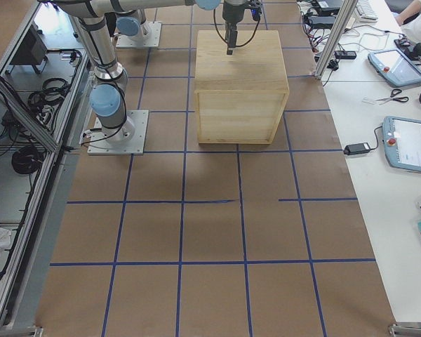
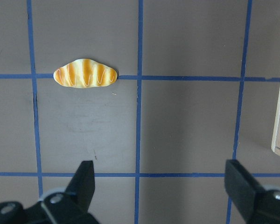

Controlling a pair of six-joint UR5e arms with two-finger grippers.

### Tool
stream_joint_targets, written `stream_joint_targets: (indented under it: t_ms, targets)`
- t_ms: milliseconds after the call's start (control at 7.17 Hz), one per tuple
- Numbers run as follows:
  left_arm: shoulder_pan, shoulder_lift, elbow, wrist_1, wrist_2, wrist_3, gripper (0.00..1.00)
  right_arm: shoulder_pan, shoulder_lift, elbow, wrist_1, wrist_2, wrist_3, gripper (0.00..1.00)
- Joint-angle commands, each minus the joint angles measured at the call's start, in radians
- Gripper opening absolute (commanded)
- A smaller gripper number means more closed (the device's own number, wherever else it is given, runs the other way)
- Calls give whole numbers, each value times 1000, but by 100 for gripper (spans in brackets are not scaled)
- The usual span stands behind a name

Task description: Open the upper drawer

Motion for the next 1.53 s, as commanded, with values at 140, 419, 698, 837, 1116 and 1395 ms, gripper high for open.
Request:
stream_joint_targets:
  t_ms: [140, 419, 698, 837, 1116, 1395]
  targets:
    - [-1, 3, 0, 0, 0, 0, 100, 0, 0, -1, 0, 0, 0, 100]
    - [-1, 4, 0, 0, -1, 0, 100, 0, 0, -1, 0, 0, 0, 100]
    - [-1, 4, 0, 0, -3, 0, 100, 0, 0, -1, 0, 0, 0, 100]
    - [-1, -3, -5, 2, -9, 0, 100, 0, 0, -1, 0, 0, 0, 100]
    - [-2, -7, -5, 2, -7, 0, 100, 0, 0, -1, 0, 0, 0, 100]
    - [-22, -28, -4, 0, -35, -1, 100, 0, 0, -1, 0, 0, -1, 100]
